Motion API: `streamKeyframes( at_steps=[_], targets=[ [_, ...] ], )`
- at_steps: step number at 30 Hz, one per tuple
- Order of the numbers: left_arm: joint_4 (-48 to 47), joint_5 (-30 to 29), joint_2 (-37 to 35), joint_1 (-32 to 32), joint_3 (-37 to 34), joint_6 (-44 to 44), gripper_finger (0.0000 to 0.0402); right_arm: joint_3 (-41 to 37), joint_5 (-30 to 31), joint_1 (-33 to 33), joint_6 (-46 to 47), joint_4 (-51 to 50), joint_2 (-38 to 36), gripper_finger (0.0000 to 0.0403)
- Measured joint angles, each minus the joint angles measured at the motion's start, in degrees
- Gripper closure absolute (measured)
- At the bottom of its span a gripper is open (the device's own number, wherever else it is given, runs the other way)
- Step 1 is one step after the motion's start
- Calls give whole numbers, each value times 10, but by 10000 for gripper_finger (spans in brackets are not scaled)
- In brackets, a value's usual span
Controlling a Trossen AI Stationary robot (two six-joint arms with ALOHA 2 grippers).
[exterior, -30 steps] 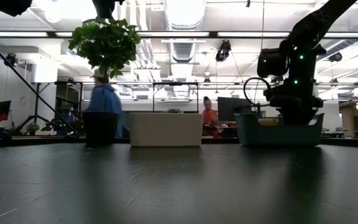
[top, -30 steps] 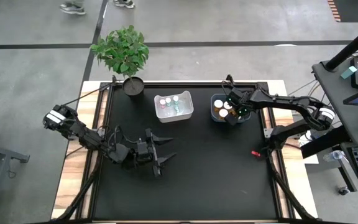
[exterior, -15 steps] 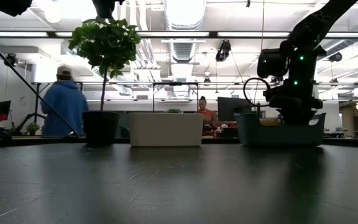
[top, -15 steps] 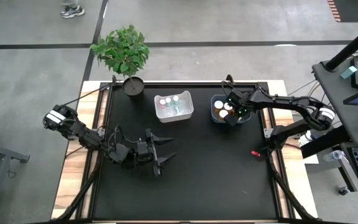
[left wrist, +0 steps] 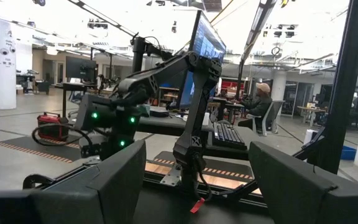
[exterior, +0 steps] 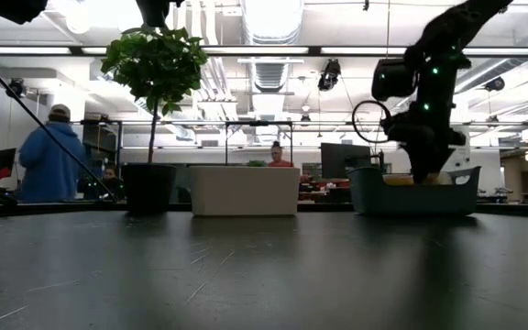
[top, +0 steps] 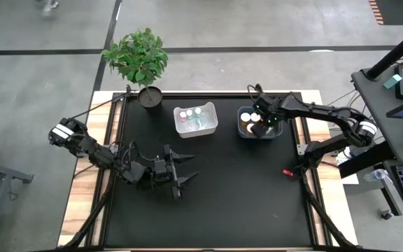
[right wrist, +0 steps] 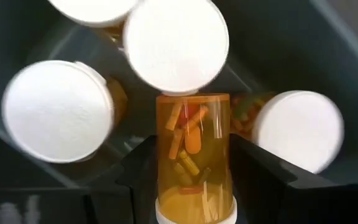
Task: Pick and place medicine bottles into bin by pill shape (circle, oval)
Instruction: Adjust the orange capsule bottle
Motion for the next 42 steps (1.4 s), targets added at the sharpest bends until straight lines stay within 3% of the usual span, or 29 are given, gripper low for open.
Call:
streamKeyframes(
  at_steps=[13,17,23,26,30,36,42],
  targets=[
    [0,0,0,0,0,0,132,143,-4,6,-24,-166,-7,231],
    [-6,0,0,0,0,0,132,157,-79,25,-23,-152,-31,231],
    [-47,0,0,0,0,0,132,104,-287,83,32,-7,-77,231],
    [-68,0,0,1,0,0,132,71,-351,118,72,75,-87,231],
    [-90,7,0,2,0,-1,132,43,-363,178,98,149,-83,231],
    [-123,69,31,4,20,0,132,30,-366,272,129,253,-59,231],
    [-163,101,79,27,61,0,132,31,-367,318,137,306,-33,232]
  ],
)
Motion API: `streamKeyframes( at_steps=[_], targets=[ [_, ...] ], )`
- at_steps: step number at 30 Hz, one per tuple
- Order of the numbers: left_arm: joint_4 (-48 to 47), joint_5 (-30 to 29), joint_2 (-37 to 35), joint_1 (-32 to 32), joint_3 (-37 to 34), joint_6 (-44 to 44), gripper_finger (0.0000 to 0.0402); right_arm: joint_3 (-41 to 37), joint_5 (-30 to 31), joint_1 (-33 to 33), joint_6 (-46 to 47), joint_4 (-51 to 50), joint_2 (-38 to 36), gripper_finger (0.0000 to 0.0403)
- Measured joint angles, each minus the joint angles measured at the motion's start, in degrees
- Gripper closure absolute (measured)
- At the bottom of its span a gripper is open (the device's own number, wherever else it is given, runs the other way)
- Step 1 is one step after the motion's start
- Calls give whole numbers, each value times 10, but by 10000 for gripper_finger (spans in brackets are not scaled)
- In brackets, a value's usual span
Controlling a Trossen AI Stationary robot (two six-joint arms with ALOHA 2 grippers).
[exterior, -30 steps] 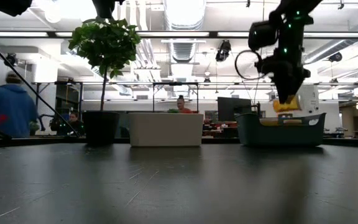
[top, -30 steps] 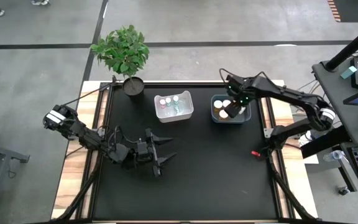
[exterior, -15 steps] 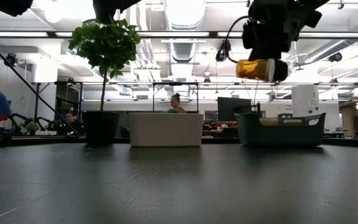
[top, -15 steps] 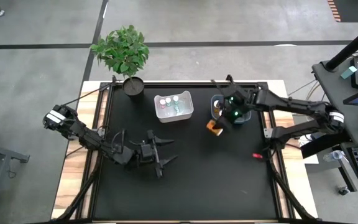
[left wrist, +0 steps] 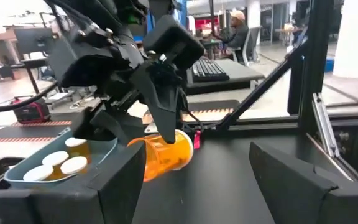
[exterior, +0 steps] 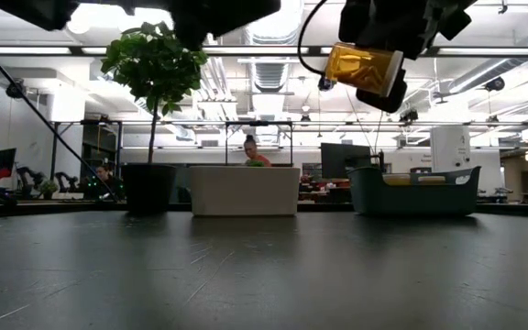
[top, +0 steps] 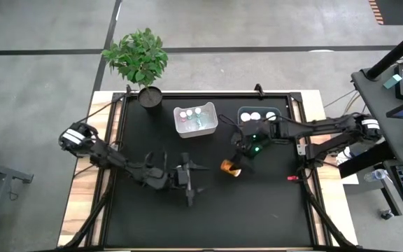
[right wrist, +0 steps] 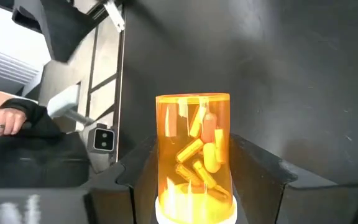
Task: Pick and place medicine bottles into bin by pill shape (circle, oval)
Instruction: Adjust the orange capsule bottle
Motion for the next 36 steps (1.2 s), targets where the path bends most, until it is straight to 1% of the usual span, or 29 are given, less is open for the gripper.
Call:
streamKeyframes(
  at_steps=[4,7,12,15,19,25,27,30,32,36],
  targets=[
    [-17,28,21,20,19,0,132,1,-1,10,0,6,13,232],
    [-23,44,37,37,23,-1,132,1,-17,14,0,6,24,232],
    [-22,96,61,66,28,-12,132,1,-30,25,0,29,40,232],
    [-23,134,79,85,34,-30,132,1,-49,25,6,52,48,232],
    [-15,173,99,92,44,-31,132,1,-55,25,8,65,53,232],
    [-3,179,115,101,60,-31,132,1,-54,25,9,71,69,232],
    [-4,191,118,104,63,-31,132,0,-54,25,9,73,76,232],
    [-2,196,122,103,64,-30,133,0,-70,25,9,78,79,232],
    [-6,199,122,103,61,-30,141,0,-73,25,9,83,80,232],
    [-3,198,125,103,61,-31,168,0,-73,25,9,96,77,232]
  ],
)
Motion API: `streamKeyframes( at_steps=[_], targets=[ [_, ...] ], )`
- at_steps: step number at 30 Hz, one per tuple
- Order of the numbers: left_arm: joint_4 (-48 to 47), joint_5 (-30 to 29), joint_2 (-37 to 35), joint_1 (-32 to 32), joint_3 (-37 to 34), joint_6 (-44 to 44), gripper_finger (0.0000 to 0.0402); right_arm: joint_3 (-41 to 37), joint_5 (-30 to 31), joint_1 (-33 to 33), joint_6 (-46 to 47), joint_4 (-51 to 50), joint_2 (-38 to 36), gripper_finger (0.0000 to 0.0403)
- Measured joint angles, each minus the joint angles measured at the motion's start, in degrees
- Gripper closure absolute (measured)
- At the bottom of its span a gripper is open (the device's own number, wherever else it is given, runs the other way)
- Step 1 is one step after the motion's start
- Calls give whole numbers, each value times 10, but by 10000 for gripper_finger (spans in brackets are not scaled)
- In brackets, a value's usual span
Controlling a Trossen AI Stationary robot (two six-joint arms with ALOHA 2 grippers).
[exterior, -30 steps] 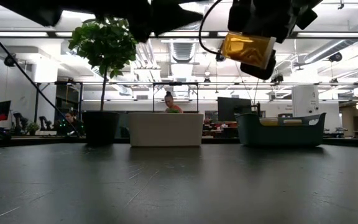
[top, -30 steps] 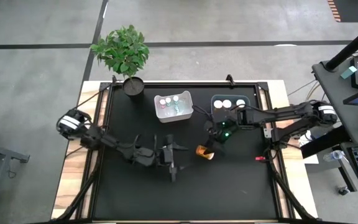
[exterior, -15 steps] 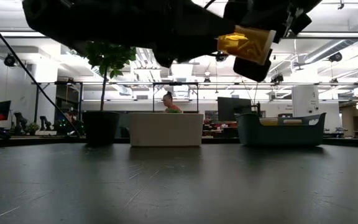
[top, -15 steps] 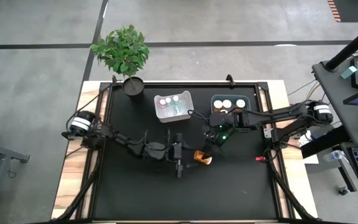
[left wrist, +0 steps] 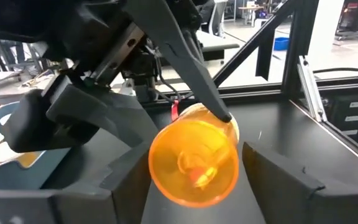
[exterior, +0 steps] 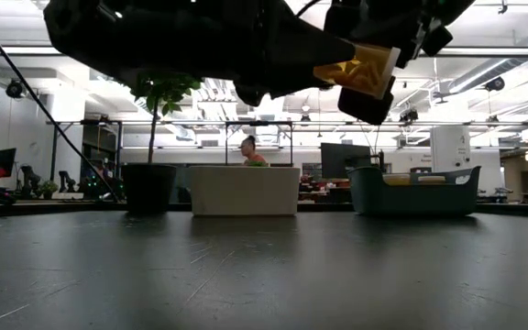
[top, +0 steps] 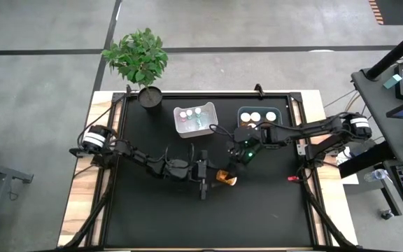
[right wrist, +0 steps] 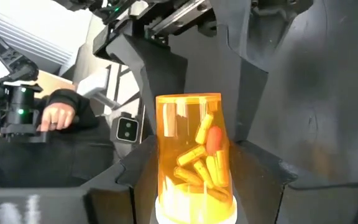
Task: Pick and place medicine bottles into bin by pill shape (circle, oval)
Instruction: Adjust the orange capsule bottle
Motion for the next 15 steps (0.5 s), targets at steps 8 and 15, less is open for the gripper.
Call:
streamKeyframes(
  at_steps=[8,15],
  targets=[
    [0,-1,0,-1,2,-2,226,0,-5,0,-5,0,-1,232],
    [2,-3,0,-1,2,-1,239,0,-2,0,-13,-1,-2,215]
  ],
)
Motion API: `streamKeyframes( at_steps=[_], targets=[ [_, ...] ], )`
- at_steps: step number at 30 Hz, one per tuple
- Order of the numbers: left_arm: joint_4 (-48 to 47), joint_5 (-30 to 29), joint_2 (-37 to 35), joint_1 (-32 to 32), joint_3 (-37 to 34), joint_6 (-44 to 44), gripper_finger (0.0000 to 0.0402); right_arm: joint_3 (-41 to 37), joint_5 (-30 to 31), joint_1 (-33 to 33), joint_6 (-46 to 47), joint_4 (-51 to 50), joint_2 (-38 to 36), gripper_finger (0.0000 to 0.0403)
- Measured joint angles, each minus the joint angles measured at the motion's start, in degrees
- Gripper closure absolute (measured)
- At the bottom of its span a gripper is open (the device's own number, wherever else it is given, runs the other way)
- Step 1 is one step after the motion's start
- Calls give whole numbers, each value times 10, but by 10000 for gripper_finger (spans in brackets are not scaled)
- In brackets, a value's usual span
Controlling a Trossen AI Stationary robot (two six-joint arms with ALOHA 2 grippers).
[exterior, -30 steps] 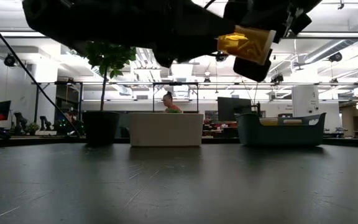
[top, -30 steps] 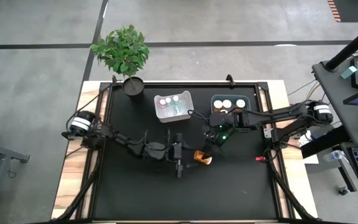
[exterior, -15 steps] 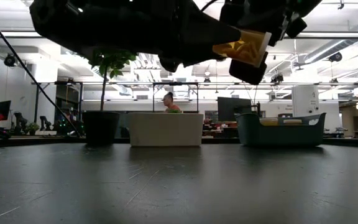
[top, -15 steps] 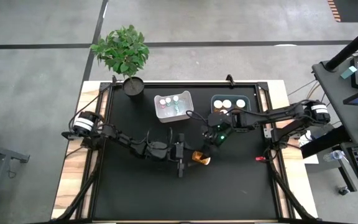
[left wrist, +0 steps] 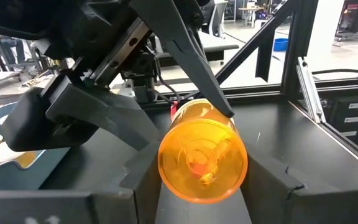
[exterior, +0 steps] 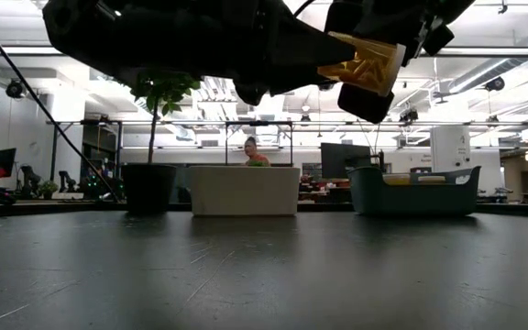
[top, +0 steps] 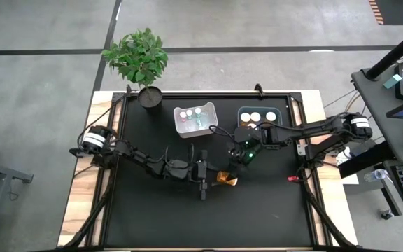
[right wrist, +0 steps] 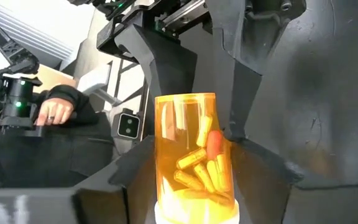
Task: Pick and place medicine bottles into bin by pill shape (circle, oval)
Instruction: Adjust the orange capsule bottle
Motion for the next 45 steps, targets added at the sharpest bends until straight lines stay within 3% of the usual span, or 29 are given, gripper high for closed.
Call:
streamKeyframes(
  at_steps=[11,18,25,29,35,40,45],
  targets=[
    [119,-7,0,-16,-31,29,242,0,21,-21,-28,0,-58,127],
    [256,-21,0,-26,-68,52,242,-9,171,11,-125,0,-153,115],
    [350,-21,-6,-27,-107,52,242,-48,371,128,-264,76,-210,129],
    [352,-33,-14,-27,-106,50,242,-59,433,181,-320,138,-196,133],
    [352,-35,-29,-27,-99,50,243,-60,517,229,-395,152,-161,131],
    [350,-37,-37,-27,-100,51,243,-60,596,257,-439,194,-134,135],
    [349,-37,-37,-27,-99,51,243,-60,631,263,-455,245,-110,136]
  ],
)
